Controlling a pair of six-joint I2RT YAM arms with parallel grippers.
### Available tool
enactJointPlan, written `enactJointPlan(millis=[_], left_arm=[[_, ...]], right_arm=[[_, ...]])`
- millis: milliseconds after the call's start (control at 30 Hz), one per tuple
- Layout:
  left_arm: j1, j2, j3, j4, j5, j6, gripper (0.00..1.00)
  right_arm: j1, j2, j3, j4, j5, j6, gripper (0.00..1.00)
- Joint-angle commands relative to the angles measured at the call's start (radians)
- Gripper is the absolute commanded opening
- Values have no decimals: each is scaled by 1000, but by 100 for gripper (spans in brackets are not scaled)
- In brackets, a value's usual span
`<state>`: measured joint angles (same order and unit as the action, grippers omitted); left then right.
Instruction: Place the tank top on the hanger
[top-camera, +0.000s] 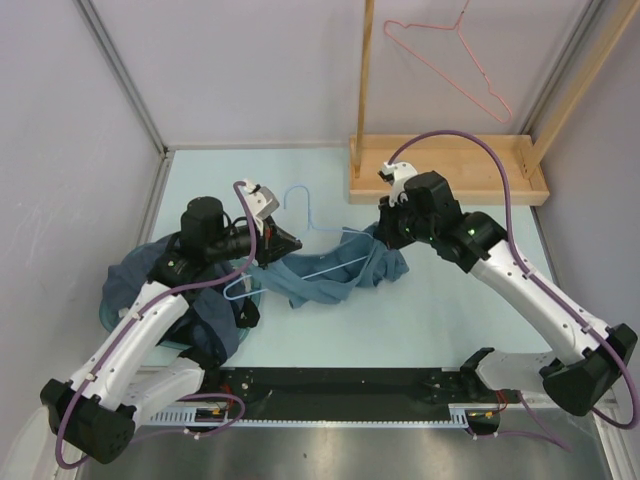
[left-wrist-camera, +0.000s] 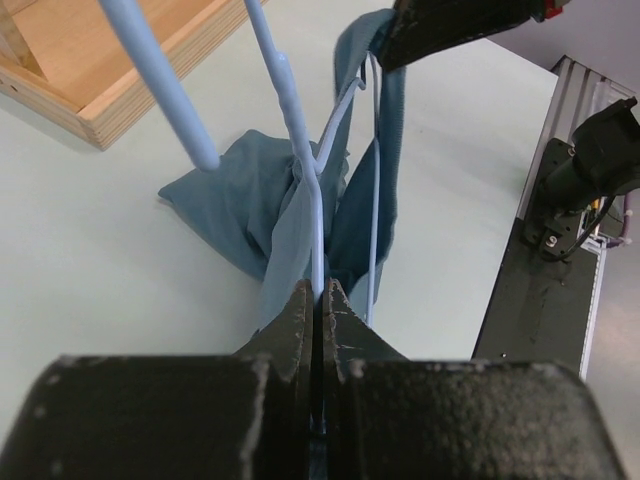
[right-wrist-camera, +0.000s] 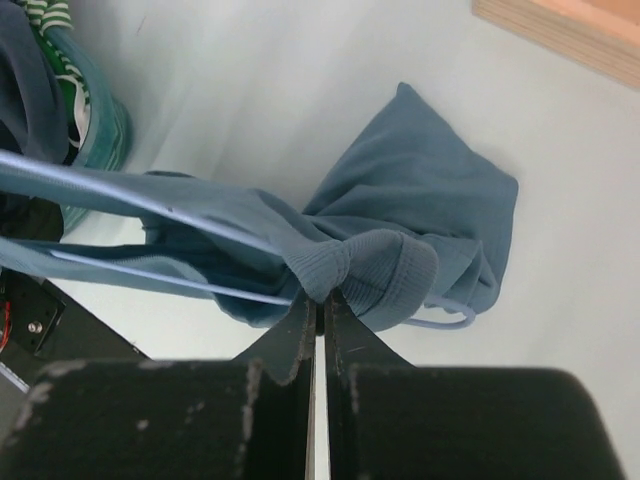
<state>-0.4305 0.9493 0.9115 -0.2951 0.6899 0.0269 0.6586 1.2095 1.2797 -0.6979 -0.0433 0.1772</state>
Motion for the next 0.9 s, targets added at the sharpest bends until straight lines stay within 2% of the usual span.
enactJointPlan(millis=[0, 133, 233, 467, 567, 667, 700, 767, 800, 833, 867], left_arm=[[-10, -6, 1, 42, 45, 10, 0], [-10, -7, -2, 44, 42, 11, 0], [-10, -7, -2, 45, 45, 10, 0], [-10, -11, -2, 45, 51, 13, 0], [-10, -15, -2, 45, 69, 19, 0], [-10, -20, -6, 48, 92, 22, 0], [-10, -20, -6, 51, 114, 25, 0], [-11, -23, -11, 57, 131, 27, 0], [-10, -26, -11, 60, 149, 27, 0], [-10, -26, -13, 65, 158, 28, 0], [-10, -30, -16, 65, 168, 30, 0]], right_arm=[[30, 51, 96, 41, 20, -24, 0], [87, 73, 128, 44, 19, -21, 0], [107, 67, 127, 54, -42, -19, 2], [73, 58, 106, 28, -47, -19, 7], [53, 56, 96, 31, -98, -25, 13], [44, 56, 96, 41, -197, -44, 33], [36, 58, 99, 41, -226, -47, 54], [32, 53, 105, 38, -288, -62, 69], [29, 42, 107, 32, -300, -70, 87], [24, 36, 112, 28, -311, -74, 96], [21, 27, 115, 23, -317, -87, 100]])
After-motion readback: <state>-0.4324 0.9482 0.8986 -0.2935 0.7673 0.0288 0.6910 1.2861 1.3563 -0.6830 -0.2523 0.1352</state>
